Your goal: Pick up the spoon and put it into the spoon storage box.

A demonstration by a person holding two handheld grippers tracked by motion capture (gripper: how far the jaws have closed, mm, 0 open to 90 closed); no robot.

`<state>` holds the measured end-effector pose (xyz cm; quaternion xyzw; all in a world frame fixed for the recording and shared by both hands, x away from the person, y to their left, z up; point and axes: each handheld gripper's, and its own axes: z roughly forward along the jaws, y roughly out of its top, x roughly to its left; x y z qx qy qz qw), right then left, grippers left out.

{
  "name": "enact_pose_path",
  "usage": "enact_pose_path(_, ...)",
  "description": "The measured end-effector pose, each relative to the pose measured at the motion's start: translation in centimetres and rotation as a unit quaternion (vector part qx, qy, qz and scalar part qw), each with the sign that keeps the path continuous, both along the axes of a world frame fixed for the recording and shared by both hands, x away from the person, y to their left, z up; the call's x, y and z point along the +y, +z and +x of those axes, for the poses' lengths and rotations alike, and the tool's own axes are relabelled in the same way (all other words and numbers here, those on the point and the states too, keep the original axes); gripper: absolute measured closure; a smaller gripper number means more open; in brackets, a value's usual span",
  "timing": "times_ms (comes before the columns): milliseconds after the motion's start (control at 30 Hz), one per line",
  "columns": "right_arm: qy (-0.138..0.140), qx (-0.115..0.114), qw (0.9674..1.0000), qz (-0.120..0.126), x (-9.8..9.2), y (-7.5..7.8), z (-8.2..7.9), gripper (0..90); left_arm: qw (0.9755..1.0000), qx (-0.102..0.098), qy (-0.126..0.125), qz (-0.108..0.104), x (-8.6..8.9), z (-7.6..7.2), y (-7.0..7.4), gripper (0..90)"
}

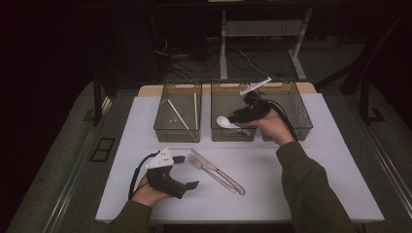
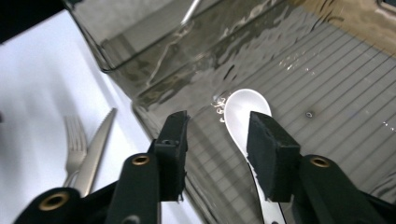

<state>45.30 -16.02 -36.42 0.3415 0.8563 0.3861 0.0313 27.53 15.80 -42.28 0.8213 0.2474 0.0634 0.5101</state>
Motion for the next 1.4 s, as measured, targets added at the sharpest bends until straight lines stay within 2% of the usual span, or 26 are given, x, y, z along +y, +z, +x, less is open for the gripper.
enact_pose_path(133,0.001,-0.013,0.9997,0.020,-0.8,0.8,-1.0,51.4,1.0000,0.000,0.000,0.000,0.1,0.1,0.0,0.0)
enact_pose_path(300,0.014,-0.026,0.9991,0.029,-1.5,1.3,-2.4,49.7,1.0000,0.004,0.003,-0.001,0.2,0.2,-0.1,0.0)
enact_pose_path(467,0.018,-0.037,0.9985,0.037,-2.2,1.3,-4.0,48.9,1.0000,0.003,0.002,0.001,0.1,0.1,-0.1,0.0)
enact_pose_path(633,0.023,-0.039,0.9979,0.046,-2.7,1.0,-5.6,48.4,1.0000,0.000,0.002,0.006,0.0,0.0,-0.1,0.0)
enact_pose_path(967,0.034,-0.044,0.9979,0.034,-3.4,-0.4,-9.0,48.1,1.0000,0.000,0.003,0.008,-0.1,0.0,-0.1,0.0)
enact_pose_path(1067,0.038,-0.042,0.9981,0.024,-3.5,-0.8,-9.9,47.7,1.0000,-0.001,0.004,0.008,-0.1,-0.1,0.0,0.0)
enact_pose_path(1133,0.039,-0.041,0.9980,0.027,-3.5,-1.0,-10.5,47.6,1.0000,-0.001,0.004,0.008,-0.1,-0.1,0.0,0.0)
enact_pose_path(1400,0.055,-0.031,0.9977,0.024,-2.8,-2.2,-12.8,47.8,1.0000,-0.002,0.003,0.009,-0.1,-0.1,0.0,0.0)
